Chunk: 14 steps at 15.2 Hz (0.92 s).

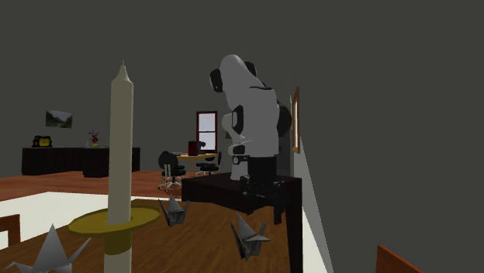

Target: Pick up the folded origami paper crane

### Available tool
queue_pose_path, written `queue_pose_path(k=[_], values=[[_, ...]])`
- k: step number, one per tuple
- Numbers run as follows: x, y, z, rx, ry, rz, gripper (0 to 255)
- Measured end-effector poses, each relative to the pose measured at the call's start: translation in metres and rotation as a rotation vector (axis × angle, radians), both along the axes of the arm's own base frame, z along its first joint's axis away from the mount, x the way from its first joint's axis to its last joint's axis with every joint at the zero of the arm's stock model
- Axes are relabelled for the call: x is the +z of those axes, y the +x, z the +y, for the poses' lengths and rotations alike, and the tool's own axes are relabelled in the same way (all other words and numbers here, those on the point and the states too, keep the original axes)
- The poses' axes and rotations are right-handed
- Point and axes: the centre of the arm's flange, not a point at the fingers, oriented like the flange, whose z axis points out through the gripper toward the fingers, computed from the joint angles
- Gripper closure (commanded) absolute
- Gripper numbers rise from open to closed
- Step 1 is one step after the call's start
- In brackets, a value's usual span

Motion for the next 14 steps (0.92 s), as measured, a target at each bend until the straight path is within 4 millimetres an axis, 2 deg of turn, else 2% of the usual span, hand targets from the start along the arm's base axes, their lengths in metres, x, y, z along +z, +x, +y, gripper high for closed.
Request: queue_pose_path(k=[1, 11, 14], values=[[-0.001, 0.0, 0.0, 0.0, 0.0, 0.0, 255], [-0.002, 0.0, 0.001, 0.0, 0.001, -0.001, 255], [0.009, 0.0, 0.0, 0.0, 0.0, 0.0, 255]])
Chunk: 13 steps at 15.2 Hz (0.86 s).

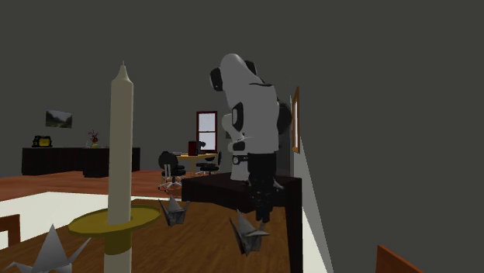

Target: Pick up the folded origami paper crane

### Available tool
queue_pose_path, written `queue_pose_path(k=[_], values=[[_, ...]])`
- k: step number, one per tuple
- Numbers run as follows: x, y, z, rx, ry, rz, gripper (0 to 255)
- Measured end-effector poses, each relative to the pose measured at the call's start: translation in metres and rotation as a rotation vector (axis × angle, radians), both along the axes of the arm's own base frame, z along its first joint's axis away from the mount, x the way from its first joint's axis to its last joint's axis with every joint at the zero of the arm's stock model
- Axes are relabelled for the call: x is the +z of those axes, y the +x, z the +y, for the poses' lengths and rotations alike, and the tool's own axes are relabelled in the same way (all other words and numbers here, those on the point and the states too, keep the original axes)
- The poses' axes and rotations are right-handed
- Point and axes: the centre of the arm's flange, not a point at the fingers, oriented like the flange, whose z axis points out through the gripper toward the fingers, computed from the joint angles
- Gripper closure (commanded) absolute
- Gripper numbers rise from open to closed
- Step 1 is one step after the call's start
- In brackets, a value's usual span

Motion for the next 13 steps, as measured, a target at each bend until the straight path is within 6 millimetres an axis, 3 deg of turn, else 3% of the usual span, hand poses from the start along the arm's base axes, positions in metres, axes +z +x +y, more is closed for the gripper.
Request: queue_pose_path(k=[13], values=[[0.065, 0.0, 0.0, 0.0, 0.0, 0.0, 255]])
